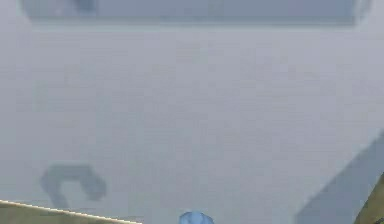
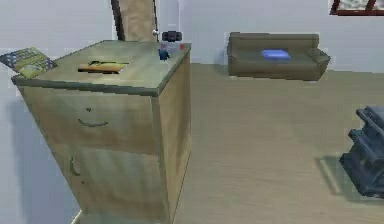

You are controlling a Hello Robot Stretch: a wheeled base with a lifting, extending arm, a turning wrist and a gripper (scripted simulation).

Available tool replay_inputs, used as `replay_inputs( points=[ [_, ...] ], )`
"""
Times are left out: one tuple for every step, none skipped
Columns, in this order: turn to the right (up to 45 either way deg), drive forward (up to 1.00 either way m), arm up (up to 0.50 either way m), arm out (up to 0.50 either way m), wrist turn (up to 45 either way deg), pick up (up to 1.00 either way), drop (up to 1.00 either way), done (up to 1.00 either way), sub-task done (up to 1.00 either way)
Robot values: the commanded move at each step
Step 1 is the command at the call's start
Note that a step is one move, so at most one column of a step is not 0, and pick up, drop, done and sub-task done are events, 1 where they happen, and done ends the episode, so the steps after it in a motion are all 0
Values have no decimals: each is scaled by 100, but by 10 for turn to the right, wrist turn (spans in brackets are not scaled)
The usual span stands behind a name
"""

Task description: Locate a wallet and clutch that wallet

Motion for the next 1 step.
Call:
replay_inputs(
  points=[
    [450,0,0,0,0,0,0,0,0]
  ],
)
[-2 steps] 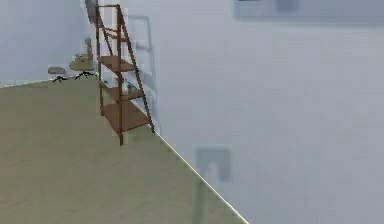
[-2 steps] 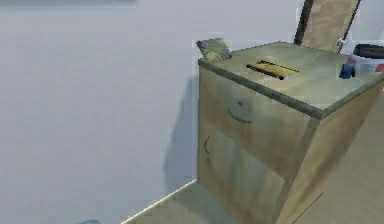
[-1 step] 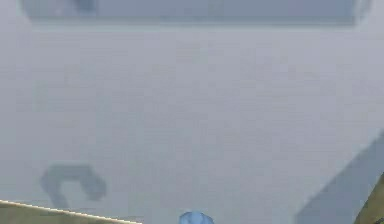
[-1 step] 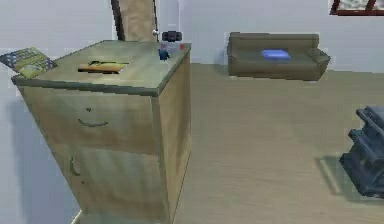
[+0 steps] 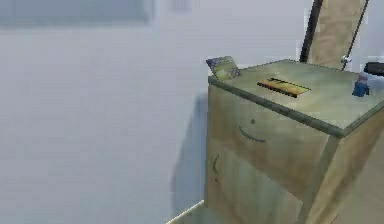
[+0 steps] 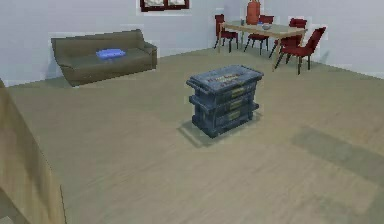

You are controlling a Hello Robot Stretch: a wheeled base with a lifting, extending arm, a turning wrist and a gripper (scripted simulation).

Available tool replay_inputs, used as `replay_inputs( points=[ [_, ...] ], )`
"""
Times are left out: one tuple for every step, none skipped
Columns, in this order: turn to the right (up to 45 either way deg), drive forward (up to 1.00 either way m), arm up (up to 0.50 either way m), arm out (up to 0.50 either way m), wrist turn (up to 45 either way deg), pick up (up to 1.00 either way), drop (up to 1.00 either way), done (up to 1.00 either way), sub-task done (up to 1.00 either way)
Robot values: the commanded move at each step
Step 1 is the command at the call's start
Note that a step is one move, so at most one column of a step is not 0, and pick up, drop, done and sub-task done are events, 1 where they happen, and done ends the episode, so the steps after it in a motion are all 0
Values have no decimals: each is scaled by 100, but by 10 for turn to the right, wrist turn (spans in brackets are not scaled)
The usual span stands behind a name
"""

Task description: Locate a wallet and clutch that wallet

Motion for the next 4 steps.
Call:
replay_inputs(
  points=[
    [0,65,0,0,0,0,0,0,0],
    [-450,0,0,0,0,0,0,0,0],
    [-180,0,0,0,0,0,0,0,0],
    [0,0,50,0,0,0,0,0,0]
  ],
)
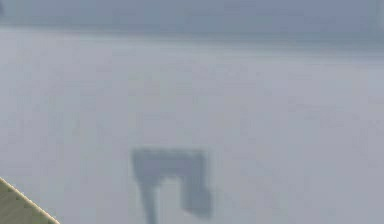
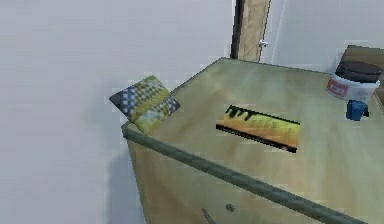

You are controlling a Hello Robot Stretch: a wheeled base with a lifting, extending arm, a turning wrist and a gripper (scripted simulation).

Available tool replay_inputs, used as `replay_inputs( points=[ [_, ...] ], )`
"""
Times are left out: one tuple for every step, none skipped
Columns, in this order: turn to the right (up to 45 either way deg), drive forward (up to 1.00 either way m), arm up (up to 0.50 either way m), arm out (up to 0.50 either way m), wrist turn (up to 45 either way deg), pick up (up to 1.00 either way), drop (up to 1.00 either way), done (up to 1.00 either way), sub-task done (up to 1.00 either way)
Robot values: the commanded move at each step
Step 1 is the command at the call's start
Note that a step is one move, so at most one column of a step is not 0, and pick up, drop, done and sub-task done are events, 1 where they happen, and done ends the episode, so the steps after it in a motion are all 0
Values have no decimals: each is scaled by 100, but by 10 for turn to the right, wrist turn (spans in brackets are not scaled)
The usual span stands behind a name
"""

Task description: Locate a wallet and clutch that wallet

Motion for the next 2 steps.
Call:
replay_inputs(
  points=[
    [0,0,38,0,0,0,0,0,0],
    [0,0,0,18,0,0,0,0,0]
  ],
)
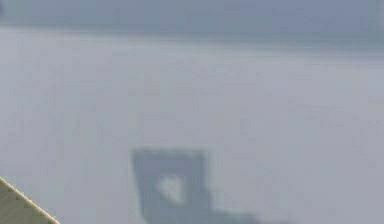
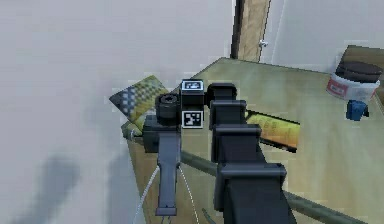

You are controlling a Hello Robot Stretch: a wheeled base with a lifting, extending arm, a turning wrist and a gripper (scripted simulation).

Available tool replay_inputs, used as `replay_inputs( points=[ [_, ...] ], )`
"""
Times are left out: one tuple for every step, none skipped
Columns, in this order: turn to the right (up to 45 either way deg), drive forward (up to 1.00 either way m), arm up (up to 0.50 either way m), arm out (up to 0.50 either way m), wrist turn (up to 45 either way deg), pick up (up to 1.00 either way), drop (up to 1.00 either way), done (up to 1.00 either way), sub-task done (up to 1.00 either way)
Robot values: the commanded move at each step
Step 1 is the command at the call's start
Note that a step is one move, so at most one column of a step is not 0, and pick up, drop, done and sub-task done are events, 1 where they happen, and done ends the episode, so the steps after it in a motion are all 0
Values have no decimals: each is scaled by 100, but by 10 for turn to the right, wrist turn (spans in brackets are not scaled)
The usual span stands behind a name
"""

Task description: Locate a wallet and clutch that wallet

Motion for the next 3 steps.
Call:
replay_inputs(
  points=[
    [0,0,0,0,450,0,0,0,0],
    [0,0,0,0,450,0,0,0,0],
    [0,0,0,0,450,0,0,0,0]
  ],
)
